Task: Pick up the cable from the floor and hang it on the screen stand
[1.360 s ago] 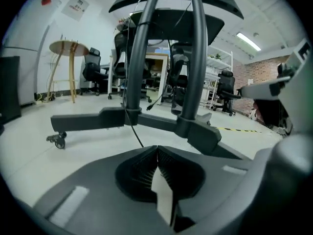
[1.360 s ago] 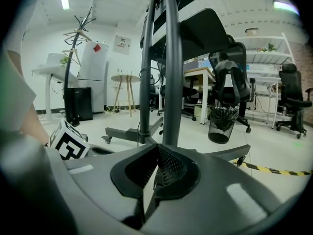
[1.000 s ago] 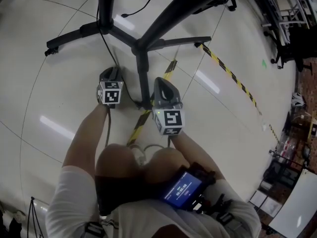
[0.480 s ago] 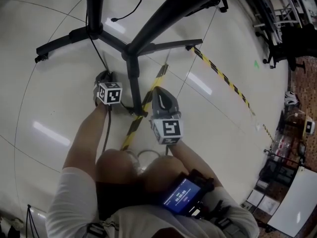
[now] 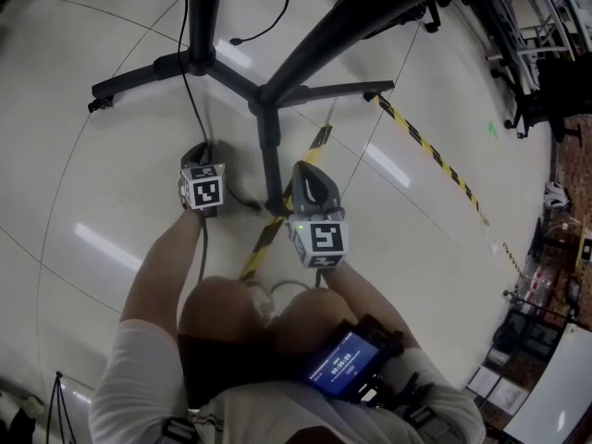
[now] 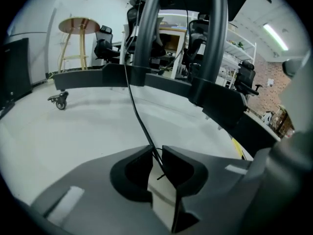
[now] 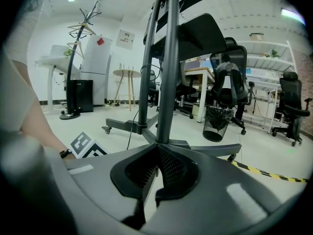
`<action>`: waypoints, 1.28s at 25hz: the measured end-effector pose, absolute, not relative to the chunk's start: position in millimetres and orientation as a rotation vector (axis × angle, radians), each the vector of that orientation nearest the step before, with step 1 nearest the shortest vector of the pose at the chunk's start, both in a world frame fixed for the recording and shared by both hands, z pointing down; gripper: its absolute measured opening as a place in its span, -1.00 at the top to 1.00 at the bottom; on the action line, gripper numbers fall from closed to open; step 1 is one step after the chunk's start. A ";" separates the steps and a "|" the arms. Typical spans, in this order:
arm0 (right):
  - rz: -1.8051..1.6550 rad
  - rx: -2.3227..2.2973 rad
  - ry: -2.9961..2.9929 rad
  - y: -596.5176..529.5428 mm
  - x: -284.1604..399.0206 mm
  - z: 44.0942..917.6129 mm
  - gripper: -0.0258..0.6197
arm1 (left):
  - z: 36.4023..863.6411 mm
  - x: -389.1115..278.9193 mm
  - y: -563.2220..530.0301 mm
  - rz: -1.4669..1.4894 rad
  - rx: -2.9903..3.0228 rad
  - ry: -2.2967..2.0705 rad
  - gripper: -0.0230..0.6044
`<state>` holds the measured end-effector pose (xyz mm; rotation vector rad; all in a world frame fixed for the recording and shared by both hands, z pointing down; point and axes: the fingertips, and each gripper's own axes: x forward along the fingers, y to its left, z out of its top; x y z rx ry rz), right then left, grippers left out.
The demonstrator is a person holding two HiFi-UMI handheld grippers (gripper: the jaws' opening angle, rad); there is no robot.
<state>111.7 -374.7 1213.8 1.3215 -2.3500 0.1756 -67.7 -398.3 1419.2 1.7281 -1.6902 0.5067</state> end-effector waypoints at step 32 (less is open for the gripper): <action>0.169 1.035 -2.552 -373.7 -56.1 1007.7 0.88 | 1062.2 -289.9 -295.0 0.220 1.656 -2.172 0.83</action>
